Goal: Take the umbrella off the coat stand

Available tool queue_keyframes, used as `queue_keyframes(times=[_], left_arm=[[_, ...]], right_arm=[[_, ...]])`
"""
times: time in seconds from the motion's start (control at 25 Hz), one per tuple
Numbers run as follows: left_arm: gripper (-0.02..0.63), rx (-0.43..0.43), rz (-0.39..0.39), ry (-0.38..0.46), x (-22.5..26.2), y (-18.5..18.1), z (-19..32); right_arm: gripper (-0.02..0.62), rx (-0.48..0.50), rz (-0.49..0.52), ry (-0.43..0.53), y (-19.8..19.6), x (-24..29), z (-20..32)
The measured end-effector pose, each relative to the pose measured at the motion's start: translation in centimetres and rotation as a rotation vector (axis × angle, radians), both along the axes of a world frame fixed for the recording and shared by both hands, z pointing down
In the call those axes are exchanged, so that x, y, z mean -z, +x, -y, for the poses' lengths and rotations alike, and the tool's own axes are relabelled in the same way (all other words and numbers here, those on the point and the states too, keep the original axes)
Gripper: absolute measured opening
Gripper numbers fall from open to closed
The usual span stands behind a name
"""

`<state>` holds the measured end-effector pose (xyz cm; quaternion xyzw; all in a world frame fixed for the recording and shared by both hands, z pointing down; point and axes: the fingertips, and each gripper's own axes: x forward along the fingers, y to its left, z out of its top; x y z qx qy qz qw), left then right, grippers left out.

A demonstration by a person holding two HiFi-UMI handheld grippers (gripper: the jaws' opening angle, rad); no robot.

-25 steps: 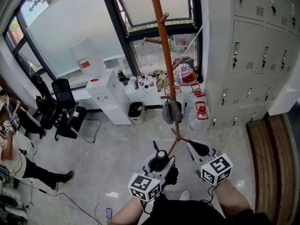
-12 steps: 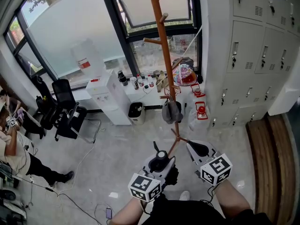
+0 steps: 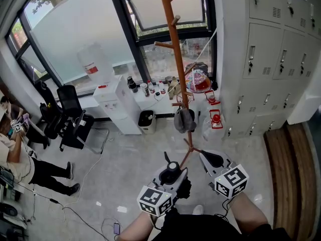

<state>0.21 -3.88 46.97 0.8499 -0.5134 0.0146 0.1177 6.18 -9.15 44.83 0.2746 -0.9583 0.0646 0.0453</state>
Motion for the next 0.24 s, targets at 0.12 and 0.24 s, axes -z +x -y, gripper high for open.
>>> queue_keyframes(times=[0.12,0.24], left_arm=[[0.173,-0.002,0.003,-0.001,-0.01,0.13,0.02],[0.173,-0.001,0.006,0.001,-0.06,0.12,0.05]], right_arm=[[0.054,0.000,-0.001,0.001,0.14,0.04,0.03],[0.054,0.000,-0.002,0.004,0.24,0.16,0.10]])
